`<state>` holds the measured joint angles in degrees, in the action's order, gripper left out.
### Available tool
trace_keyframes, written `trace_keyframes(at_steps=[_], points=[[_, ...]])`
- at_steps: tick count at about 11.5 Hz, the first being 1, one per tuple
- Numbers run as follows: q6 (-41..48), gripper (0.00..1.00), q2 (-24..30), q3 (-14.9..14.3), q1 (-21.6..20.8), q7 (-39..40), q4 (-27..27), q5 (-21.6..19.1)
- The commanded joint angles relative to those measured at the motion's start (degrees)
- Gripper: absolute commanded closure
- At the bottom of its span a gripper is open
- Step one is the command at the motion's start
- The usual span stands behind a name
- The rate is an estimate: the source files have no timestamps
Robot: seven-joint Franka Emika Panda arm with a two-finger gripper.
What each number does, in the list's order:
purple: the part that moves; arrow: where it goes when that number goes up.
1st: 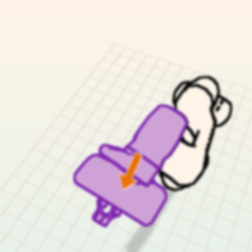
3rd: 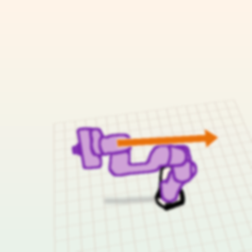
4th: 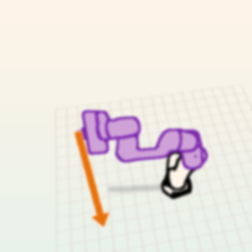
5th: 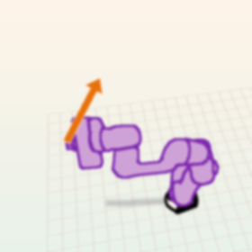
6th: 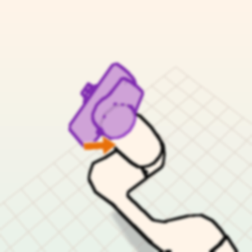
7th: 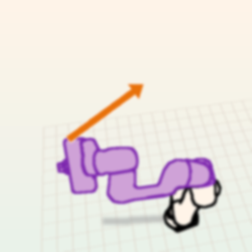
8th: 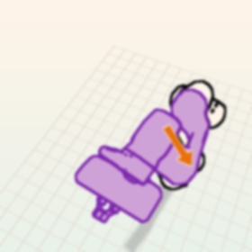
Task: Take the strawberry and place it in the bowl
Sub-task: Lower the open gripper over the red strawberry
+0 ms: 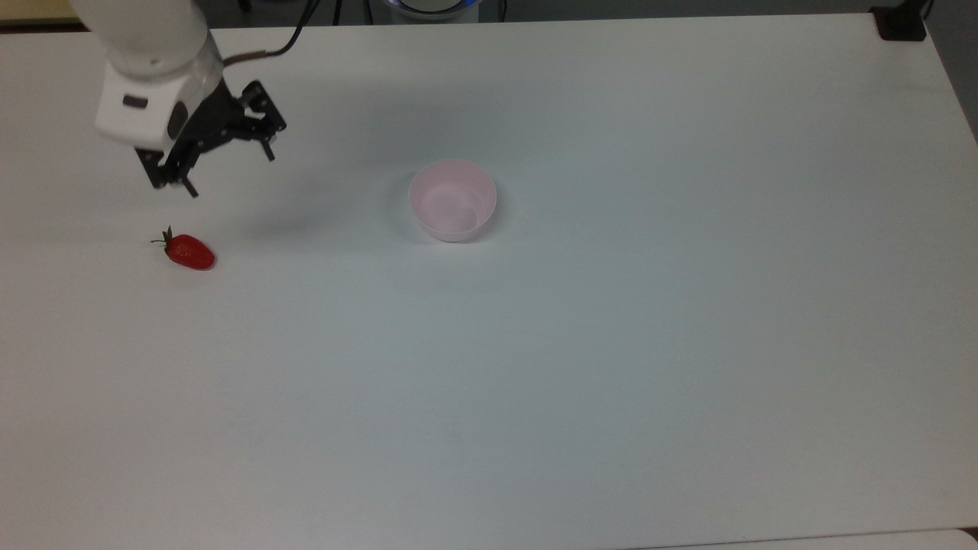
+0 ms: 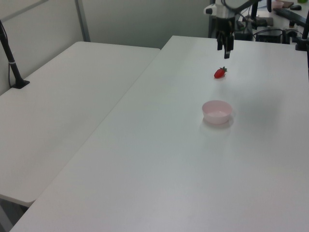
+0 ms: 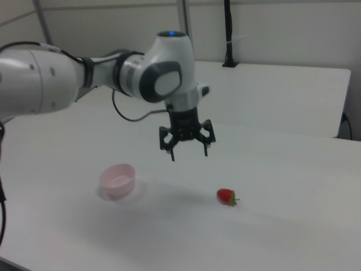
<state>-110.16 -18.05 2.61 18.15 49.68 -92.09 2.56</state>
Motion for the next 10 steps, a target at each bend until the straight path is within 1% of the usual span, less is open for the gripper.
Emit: trace_keyframes(at_steps=[1,3,5,7,8,10], points=[[-7.5,0.00,-5.1,-0.1,1.4,9.5,-0.2,3.9],[-12.3,0.00,-8.5,-0.1,2.9,12.4,-0.1,7.6],[-15.9,0.01,-9.7,-0.1,3.9,13.8,-0.1,9.4],[-17.2,0.12,-10.9,-0.1,4.3,15.1,-0.1,11.4],[-17.3,0.16,-11.7,-0.1,4.3,15.1,-0.1,12.5],[-17.3,0.18,-13.1,-0.1,4.4,15.4,-0.1,13.9]])
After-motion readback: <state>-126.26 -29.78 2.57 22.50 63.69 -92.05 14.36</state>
